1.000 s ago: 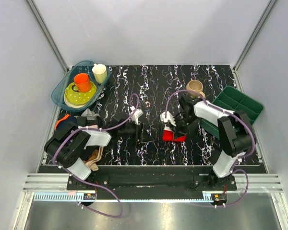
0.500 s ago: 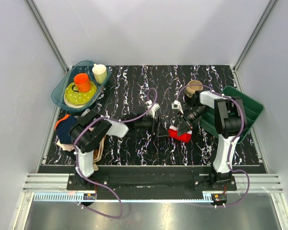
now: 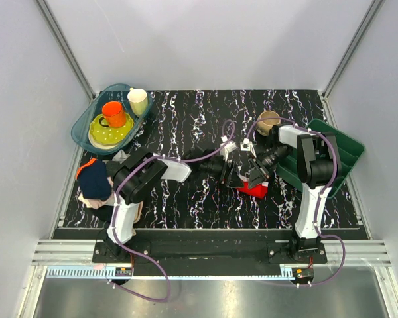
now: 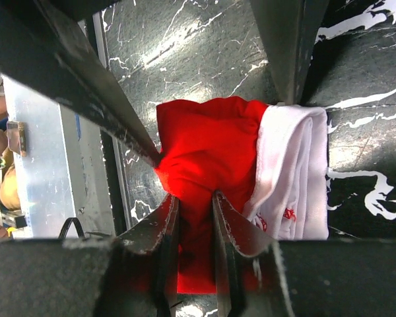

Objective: Roll the underwear
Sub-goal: Roll the underwear to the center of the board.

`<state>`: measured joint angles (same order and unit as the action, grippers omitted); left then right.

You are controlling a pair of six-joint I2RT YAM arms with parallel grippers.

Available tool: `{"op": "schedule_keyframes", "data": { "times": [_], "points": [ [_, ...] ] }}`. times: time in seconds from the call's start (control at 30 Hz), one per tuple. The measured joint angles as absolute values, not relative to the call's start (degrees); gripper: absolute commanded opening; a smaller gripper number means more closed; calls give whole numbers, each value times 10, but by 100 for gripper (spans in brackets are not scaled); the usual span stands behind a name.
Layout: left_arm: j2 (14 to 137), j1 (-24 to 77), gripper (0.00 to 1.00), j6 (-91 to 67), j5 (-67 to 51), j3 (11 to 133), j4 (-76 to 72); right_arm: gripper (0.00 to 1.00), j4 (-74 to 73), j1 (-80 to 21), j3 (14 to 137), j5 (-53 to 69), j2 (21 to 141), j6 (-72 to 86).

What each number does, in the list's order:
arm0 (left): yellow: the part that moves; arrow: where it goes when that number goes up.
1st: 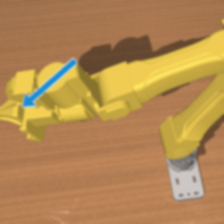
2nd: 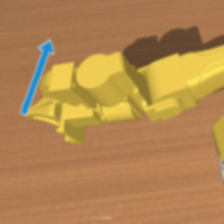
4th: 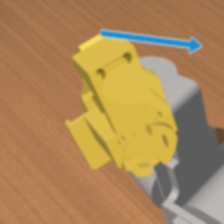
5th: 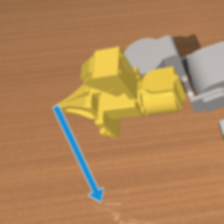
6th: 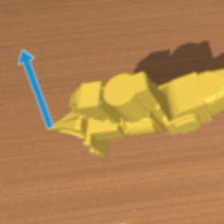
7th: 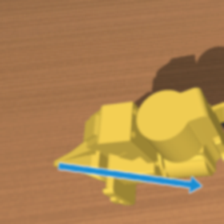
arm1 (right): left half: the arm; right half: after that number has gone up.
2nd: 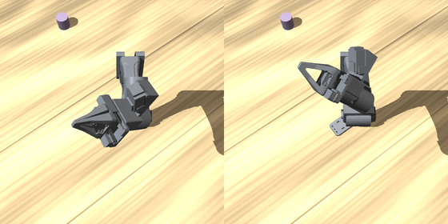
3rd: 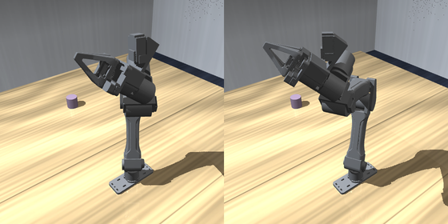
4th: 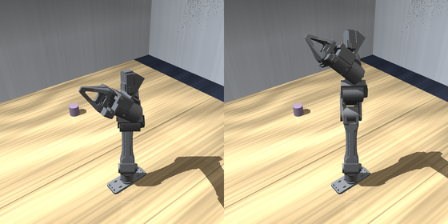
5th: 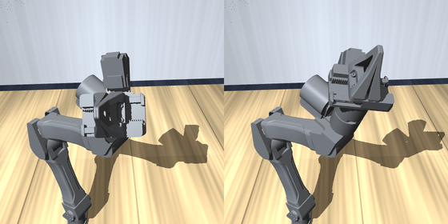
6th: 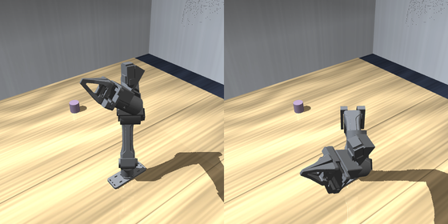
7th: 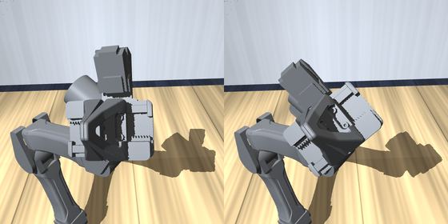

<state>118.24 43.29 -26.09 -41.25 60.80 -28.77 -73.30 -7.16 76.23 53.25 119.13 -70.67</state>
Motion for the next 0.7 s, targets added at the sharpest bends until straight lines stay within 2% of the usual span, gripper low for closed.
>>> {"op": "schedule_keyframes", "data": {
  "times": [0.13, 0.2, 0.27, 0.33, 0.37, 0.4, 0.5, 0.6, 0.63, 0.7],
  "points": [
    [1205, 443, 77, -244, -441, 641, -270, 25, -736, -70, 762, 527, 1191, -709],
    [1210, 444, 65, -239, -451, 648, -266, 25, -738, -70, 762, 524, 1191, -710],
    [1213, 444, 45, -238, -458, 649, -266, 25, -738, -70, 762, 523, 1191, -710],
    [1218, 445, 35, -239, -463, 652, -265, 27, -738, -70, 762, 523, 1191, -710],
    [1222, 445, 24, -240, -465, 654, -267, 28, -738, -70, 762, 522, 1191, -709],
    [1227, 444, 20, -241, -467, 656, -269, 32, -738, -68, 762, 522, 1191, -708],
    [1234, 444, 13, -251, -472, 660, -276, 36, -738, -66, 762, 521, 1191, -706],
    [1235, 444, 11, -262, -471, 656, -285, 38, -736, -66, 755, 520, 1182, -705],
    [1235, 444, 12, -266, -470, 652, -291, 38, -733, -66, 752, 518, 1177, -705],
    [1233, 445, 22, -274, -465, 641, -306, 38, -723, -67, 743, 515, 1159, -704]
  ]
}}
